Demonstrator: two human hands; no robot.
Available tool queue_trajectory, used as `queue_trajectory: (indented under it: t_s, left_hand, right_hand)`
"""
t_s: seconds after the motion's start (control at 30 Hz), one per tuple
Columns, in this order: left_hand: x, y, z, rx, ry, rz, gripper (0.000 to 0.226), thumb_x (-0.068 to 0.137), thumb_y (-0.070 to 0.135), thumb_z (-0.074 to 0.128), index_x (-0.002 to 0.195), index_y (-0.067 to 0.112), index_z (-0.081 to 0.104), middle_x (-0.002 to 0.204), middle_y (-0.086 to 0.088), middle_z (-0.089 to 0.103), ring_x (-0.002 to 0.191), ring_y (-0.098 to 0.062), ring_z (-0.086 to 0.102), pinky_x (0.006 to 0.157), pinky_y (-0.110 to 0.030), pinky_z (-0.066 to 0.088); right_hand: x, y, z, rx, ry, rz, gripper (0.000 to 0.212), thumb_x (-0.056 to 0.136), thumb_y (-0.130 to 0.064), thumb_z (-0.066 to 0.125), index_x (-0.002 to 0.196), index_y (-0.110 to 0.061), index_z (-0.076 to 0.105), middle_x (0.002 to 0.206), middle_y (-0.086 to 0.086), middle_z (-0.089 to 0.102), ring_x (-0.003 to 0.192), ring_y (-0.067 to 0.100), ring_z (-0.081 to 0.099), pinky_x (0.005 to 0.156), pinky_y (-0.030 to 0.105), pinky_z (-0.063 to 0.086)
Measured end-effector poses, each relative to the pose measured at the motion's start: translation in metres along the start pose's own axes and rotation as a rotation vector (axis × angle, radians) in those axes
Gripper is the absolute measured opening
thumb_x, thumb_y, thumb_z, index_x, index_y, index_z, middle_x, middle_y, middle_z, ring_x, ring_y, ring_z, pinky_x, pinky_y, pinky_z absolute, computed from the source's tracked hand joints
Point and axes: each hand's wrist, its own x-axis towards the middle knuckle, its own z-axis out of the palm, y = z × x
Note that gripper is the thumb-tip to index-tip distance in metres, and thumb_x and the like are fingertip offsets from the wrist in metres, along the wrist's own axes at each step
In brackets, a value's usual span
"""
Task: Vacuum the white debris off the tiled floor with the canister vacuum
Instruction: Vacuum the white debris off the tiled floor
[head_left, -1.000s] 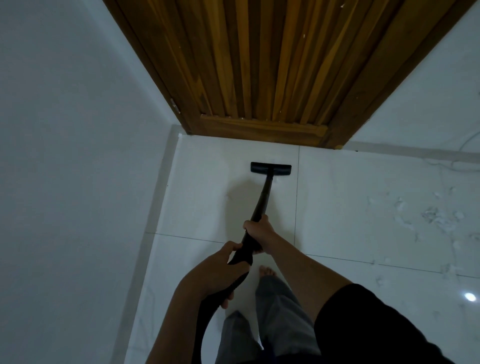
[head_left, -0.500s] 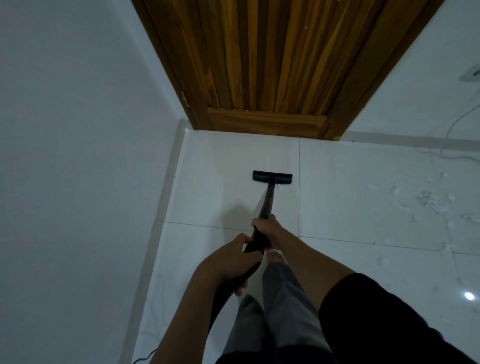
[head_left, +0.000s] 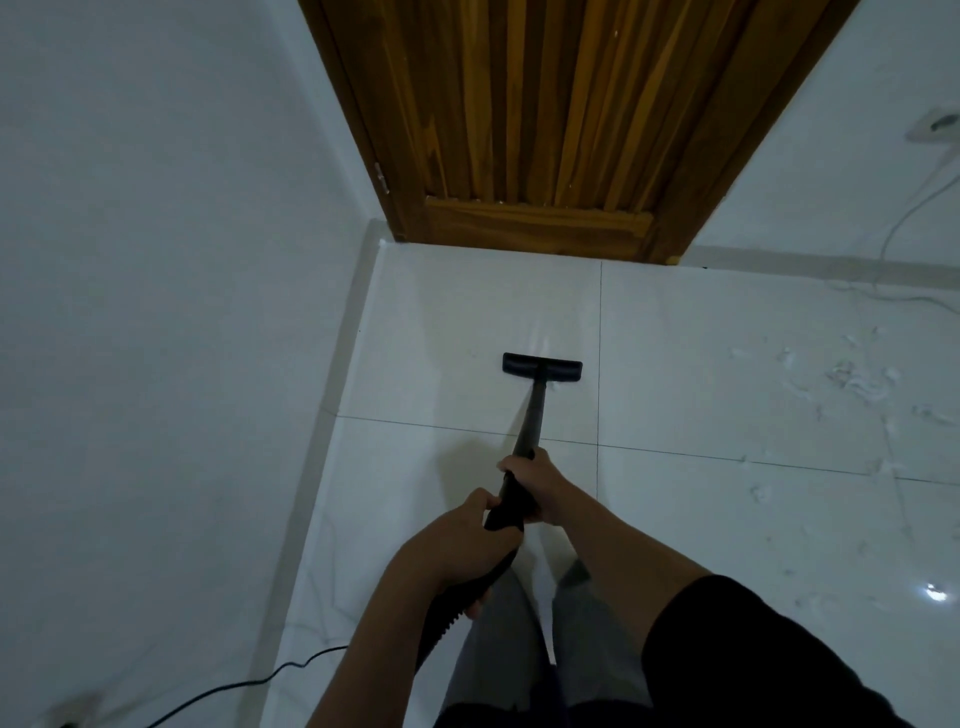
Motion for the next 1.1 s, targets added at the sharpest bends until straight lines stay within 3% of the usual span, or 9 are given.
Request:
queue_trajectory:
  t_s: [0.3, 0.4, 0.63, 0.8, 1.1]
  left_hand:
    - [-0.025, 0.021, 0.03, -0.003, 0.087, -0.005, 0.039, 0.097, 0.034, 0.05, 0.133, 0.021, 0.041, 0.073, -0.01, 0.062, 0.047, -0.017, 0.058, 0.046, -0.027, 0.05]
    - [-0.036, 0.026, 0.053, 0.003, 0.098, -0.029, 0.039, 0.097, 0.033, 0.05, 0.133, 0.021, 0.04, 0.07, -0.01, 0.062, 0.043, -0.016, 0.057, 0.044, -0.025, 0.048]
    - [-0.059, 0.029, 0.118, 0.044, 0.104, -0.096, 0.042, 0.094, 0.033, 0.05, 0.134, 0.025, 0.04, 0.062, -0.006, 0.065, 0.043, -0.016, 0.06, 0.047, -0.023, 0.05]
    - [-0.075, 0.024, 0.162, 0.067, 0.105, -0.156, 0.043, 0.094, 0.033, 0.049, 0.135, 0.027, 0.039, 0.062, -0.005, 0.066, 0.043, -0.016, 0.062, 0.045, -0.023, 0.05]
    - [-0.09, 0.006, 0.193, 0.086, 0.109, -0.202, 0.043, 0.091, 0.037, 0.048, 0.133, 0.031, 0.04, 0.062, -0.004, 0.069, 0.046, -0.016, 0.065, 0.048, -0.02, 0.049]
  right_hand:
    - [-0.019, 0.011, -0.018, 0.015, 0.033, -0.072, 0.042, 0.085, -0.011, 0.063, 0.124, 0.001, 0.051, 0.099, 0.02, 0.057, 0.071, 0.028, 0.06, 0.045, 0.028, 0.049]
    - [-0.03, 0.023, -0.03, -0.005, -0.001, -0.084, 0.05, 0.083, -0.011, 0.063, 0.129, 0.002, 0.048, 0.102, 0.021, 0.057, 0.071, 0.029, 0.061, 0.044, 0.028, 0.049]
    - [-0.063, 0.073, -0.062, -0.097, -0.08, -0.042, 0.045, 0.087, -0.015, 0.061, 0.126, 0.002, 0.049, 0.093, 0.017, 0.062, 0.07, 0.027, 0.065, 0.051, 0.031, 0.052]
    - [-0.084, 0.108, -0.08, -0.132, -0.111, -0.009, 0.045, 0.091, -0.015, 0.058, 0.13, -0.005, 0.039, 0.095, 0.016, 0.061, 0.071, 0.027, 0.064, 0.053, 0.034, 0.053]
    - [-0.102, 0.141, -0.086, -0.165, -0.162, 0.026, 0.039, 0.092, -0.014, 0.055, 0.125, -0.009, 0.035, 0.101, 0.014, 0.058, 0.08, 0.027, 0.065, 0.058, 0.037, 0.054]
